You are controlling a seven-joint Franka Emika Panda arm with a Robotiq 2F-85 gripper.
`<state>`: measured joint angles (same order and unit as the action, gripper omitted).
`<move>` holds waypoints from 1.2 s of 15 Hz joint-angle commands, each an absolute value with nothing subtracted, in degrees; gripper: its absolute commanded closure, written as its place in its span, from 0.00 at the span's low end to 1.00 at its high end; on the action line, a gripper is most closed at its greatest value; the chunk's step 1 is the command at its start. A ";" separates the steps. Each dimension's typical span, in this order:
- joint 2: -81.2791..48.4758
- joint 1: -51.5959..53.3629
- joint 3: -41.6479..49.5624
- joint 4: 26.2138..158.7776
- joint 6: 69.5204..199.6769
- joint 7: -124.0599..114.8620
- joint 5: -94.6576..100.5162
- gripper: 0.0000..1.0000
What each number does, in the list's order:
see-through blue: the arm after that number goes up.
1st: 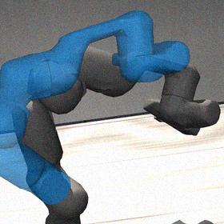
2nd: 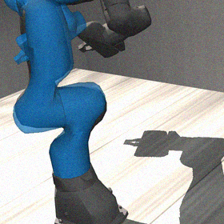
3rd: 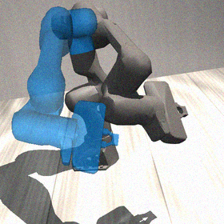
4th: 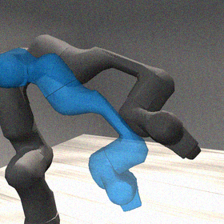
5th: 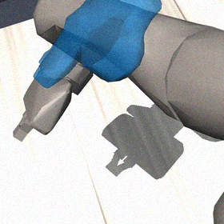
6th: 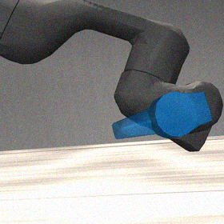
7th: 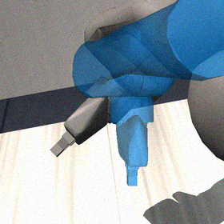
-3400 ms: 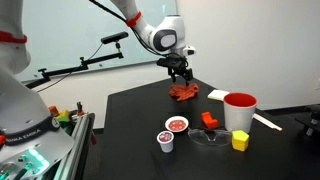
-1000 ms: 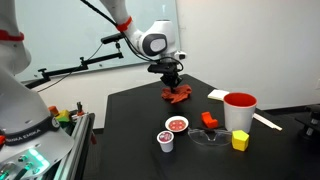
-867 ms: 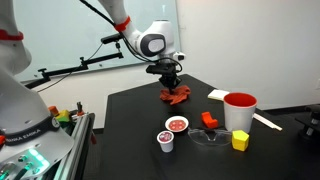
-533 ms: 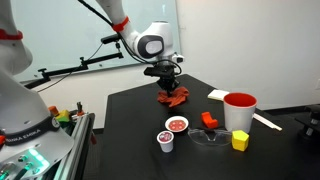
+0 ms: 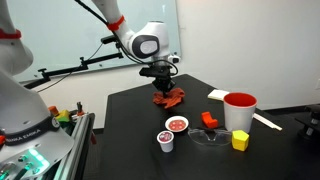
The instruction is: Wipe a section of the table with the orange towel
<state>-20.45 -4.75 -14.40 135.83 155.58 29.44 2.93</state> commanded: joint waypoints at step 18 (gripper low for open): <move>-24.63 -9.25 -10.00 131.41 161.89 30.04 3.22 1.00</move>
<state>-24.67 -8.86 -9.64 131.81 161.39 29.65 2.85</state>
